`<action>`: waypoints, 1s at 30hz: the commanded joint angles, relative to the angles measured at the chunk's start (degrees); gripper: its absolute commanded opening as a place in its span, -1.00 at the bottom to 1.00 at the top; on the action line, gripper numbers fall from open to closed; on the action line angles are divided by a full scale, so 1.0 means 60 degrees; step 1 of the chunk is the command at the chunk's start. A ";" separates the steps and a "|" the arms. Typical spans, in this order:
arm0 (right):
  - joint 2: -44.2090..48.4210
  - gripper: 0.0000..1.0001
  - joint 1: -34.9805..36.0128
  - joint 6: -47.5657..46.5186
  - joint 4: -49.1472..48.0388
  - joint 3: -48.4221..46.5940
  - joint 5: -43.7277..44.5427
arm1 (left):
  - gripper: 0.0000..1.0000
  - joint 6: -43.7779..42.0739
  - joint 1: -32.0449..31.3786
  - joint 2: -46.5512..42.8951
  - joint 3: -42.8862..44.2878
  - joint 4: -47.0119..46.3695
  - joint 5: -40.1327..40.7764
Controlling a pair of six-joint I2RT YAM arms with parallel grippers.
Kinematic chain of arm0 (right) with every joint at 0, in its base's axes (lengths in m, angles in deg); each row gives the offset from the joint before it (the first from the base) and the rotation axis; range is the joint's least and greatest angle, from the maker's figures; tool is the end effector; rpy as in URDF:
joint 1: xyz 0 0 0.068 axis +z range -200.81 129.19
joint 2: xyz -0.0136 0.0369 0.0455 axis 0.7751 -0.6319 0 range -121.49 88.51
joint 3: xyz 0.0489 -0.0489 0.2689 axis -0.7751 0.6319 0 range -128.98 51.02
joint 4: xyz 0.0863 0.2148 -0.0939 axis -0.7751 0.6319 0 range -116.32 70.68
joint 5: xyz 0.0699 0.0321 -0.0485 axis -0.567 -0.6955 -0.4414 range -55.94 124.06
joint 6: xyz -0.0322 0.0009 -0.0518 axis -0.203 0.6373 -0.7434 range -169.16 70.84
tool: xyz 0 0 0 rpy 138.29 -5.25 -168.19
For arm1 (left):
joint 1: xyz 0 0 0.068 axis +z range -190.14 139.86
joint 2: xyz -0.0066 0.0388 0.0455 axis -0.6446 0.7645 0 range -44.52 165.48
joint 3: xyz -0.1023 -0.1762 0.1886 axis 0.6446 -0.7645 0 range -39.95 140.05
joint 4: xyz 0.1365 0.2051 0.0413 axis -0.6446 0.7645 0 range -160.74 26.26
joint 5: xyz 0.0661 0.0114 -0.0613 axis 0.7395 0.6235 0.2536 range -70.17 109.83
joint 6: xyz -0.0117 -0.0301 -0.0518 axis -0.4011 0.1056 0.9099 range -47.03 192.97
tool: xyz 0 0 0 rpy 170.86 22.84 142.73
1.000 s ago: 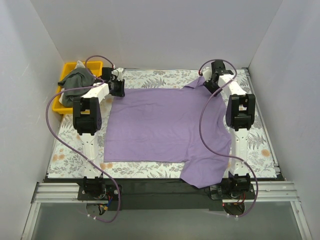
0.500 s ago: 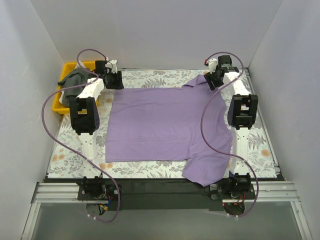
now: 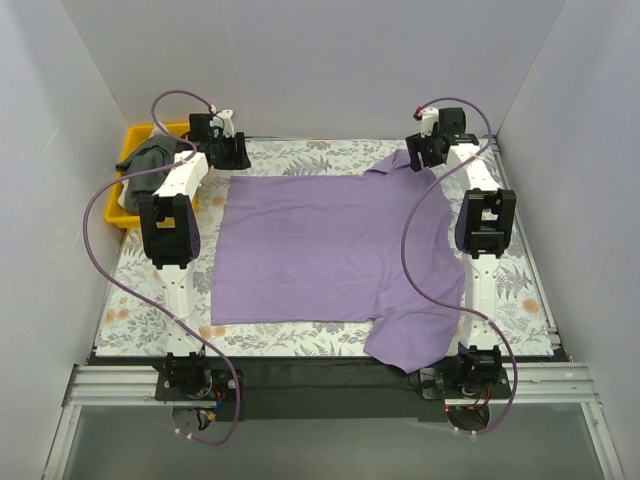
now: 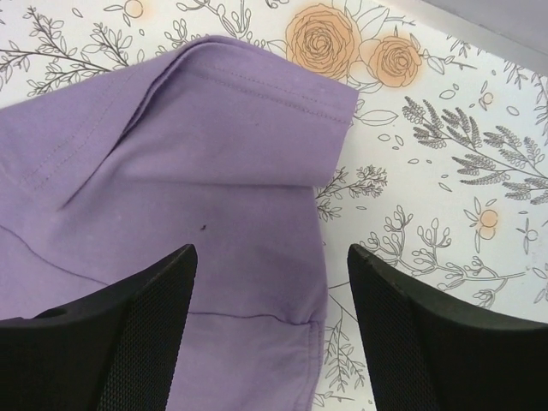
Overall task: Fold and stack the t-shirts
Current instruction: Fold the tshirt
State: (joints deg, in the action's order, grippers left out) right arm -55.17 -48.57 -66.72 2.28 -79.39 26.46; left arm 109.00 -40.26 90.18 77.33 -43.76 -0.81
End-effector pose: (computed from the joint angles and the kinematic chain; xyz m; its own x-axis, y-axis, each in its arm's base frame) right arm 0.5650 0.0281 0.1983 -0.5944 -0.3226 -0.7366 -0.3320 0.9327 -0.1406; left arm 0.5322 -0.0172 0.2106 -0.7151 -0.5489 -0.4328 -0.2061 0.7573 -0.6197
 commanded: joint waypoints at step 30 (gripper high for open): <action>-0.0532 -0.97 -0.0154 0.0130 0.0126 0.0260 0.0372 | -0.12 -0.0307 0.0313 0.1002 0.0785 0.0337 0.0775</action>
State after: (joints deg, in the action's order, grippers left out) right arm -58.10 -49.12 -64.44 1.76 -78.15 26.29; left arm 108.24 -40.04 95.53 77.85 -41.55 2.73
